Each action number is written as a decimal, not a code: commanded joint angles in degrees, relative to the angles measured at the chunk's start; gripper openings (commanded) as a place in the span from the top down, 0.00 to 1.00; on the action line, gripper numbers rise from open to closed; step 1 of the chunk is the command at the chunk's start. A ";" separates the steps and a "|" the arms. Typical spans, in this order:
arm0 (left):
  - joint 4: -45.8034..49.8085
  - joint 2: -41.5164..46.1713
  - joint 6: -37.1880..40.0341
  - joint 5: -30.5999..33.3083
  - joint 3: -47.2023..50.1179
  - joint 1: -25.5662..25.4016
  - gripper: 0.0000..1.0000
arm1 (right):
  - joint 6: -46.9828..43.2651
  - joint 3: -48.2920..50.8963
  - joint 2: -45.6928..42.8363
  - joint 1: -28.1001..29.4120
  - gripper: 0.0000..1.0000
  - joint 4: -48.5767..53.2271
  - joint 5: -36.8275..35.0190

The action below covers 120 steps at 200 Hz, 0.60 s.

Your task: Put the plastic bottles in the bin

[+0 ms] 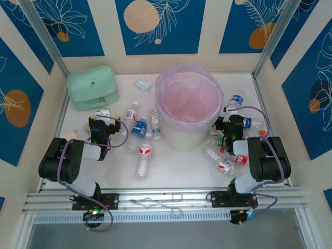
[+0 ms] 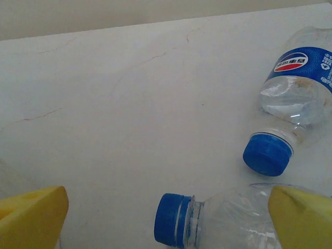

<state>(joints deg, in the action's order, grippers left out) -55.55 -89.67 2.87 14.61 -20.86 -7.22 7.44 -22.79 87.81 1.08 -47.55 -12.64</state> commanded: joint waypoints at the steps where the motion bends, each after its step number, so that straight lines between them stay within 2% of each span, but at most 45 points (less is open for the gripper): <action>1: -1.75 -0.33 -0.78 0.51 0.74 0.37 0.00 | -0.24 -0.32 -0.61 0.10 0.01 -0.06 0.60; 120: -1.38 -0.29 -0.94 0.42 0.56 0.46 0.00 | -0.15 -0.48 -0.53 0.02 0.01 0.13 0.81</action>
<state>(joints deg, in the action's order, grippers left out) -55.55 -89.67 2.87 14.61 -20.86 -7.22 7.42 -22.79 87.81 1.08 -47.55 -12.64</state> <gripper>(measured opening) 0.995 0.988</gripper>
